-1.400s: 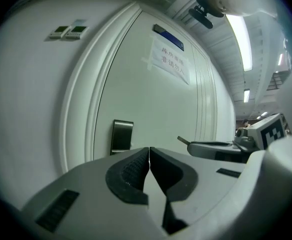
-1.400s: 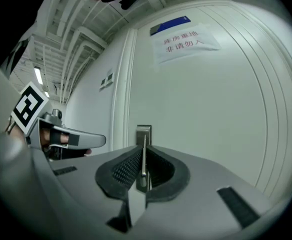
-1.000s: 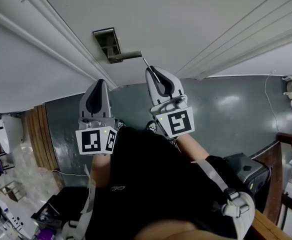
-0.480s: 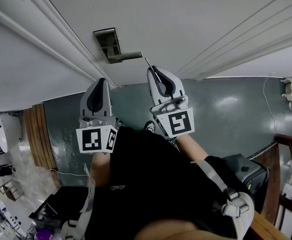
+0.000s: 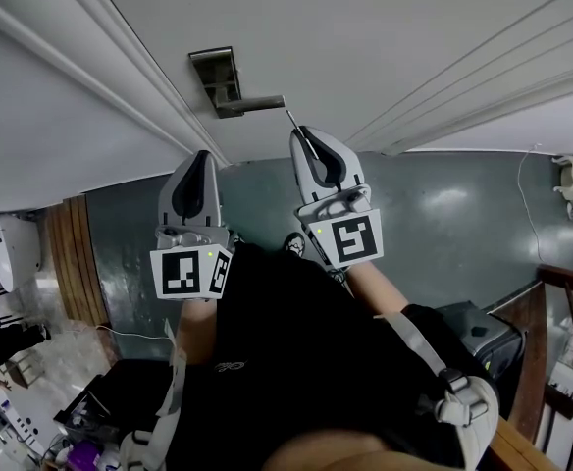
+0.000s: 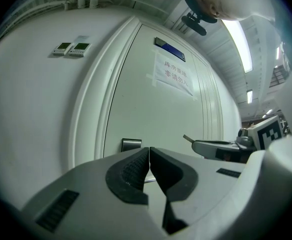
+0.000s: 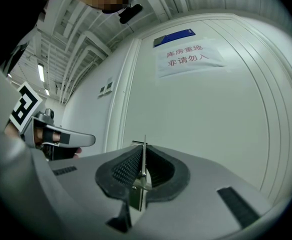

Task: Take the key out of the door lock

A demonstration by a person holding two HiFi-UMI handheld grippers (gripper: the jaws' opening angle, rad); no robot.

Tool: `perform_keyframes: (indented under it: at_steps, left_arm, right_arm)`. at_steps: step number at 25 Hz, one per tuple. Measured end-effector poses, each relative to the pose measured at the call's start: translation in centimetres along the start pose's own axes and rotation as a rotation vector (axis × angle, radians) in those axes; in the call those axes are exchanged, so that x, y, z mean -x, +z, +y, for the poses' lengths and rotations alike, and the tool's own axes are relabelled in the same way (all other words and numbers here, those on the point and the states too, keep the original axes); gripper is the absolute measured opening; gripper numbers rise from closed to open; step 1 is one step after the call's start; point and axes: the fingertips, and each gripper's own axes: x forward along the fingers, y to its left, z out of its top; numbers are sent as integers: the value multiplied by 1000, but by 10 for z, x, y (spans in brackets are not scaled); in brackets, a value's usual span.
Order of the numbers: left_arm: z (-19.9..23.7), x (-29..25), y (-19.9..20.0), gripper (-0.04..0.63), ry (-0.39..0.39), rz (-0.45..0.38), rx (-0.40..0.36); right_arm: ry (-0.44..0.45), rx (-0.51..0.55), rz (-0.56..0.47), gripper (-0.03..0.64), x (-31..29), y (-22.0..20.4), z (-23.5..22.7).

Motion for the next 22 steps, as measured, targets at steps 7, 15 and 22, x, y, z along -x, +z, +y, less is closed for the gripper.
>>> perform_keyframes:
  at_steps: [7,15,22]
  left_arm:
    - [8,6,-5,24,16,7,4]
    - [7,13,-4,23,17,10,13]
    - [13,14,-8,23,23,11,20]
  right_arm:
    - [10,0,-23,29,-1,-2,6]
    - [12,-12,-31,29,2,3,8]
    - [19,-11,-27,29,-1,-1,12]
